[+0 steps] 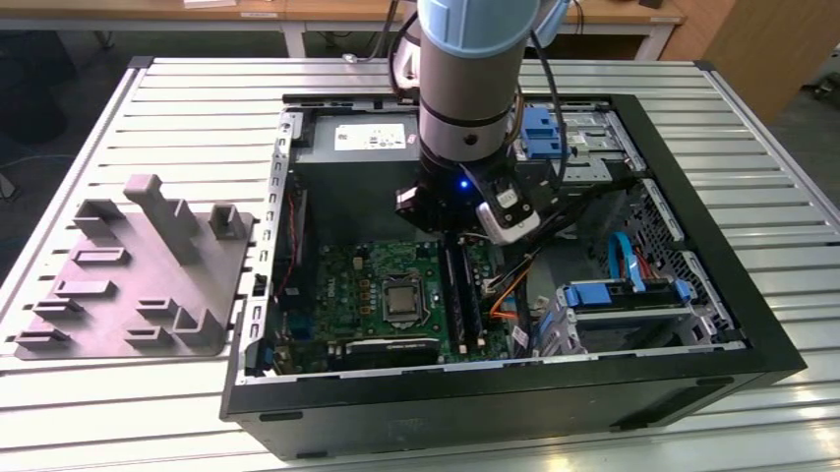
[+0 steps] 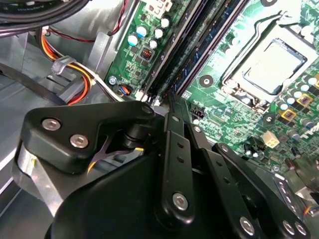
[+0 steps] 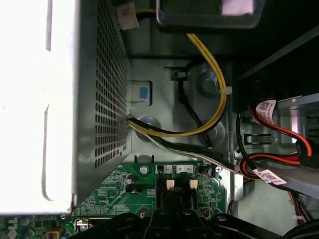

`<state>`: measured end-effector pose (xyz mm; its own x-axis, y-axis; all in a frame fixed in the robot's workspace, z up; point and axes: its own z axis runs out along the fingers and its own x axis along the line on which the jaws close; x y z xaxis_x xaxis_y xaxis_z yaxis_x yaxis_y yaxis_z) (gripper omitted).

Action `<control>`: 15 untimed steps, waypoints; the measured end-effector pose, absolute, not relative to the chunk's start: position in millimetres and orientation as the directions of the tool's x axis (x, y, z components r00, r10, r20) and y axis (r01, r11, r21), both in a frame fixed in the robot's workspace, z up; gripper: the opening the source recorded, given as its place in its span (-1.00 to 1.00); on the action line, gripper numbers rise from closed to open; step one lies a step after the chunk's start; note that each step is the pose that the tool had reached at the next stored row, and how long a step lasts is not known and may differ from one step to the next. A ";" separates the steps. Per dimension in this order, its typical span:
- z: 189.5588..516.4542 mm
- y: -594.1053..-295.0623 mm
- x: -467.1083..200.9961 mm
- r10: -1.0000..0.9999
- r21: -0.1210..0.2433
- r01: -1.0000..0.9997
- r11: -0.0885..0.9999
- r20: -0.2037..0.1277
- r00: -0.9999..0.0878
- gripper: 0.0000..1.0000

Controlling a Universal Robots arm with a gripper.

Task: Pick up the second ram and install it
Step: 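Press down the second ram until it locks into place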

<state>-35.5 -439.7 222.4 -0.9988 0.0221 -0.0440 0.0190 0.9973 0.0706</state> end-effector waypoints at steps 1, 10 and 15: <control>225.0 -439.8 -35.5 0.022 0.070 0.019 0.997 -0.044 -0.999 -0.80; 236.1 -439.8 -35.5 0.022 0.067 0.019 0.998 -0.044 -0.999 -0.80; 236.2 -439.8 -35.5 0.022 0.067 0.019 0.998 -0.044 -0.999 -0.80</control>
<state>-35.5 -439.8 236.2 -0.9988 0.0219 -0.0439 0.0189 0.9976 0.0670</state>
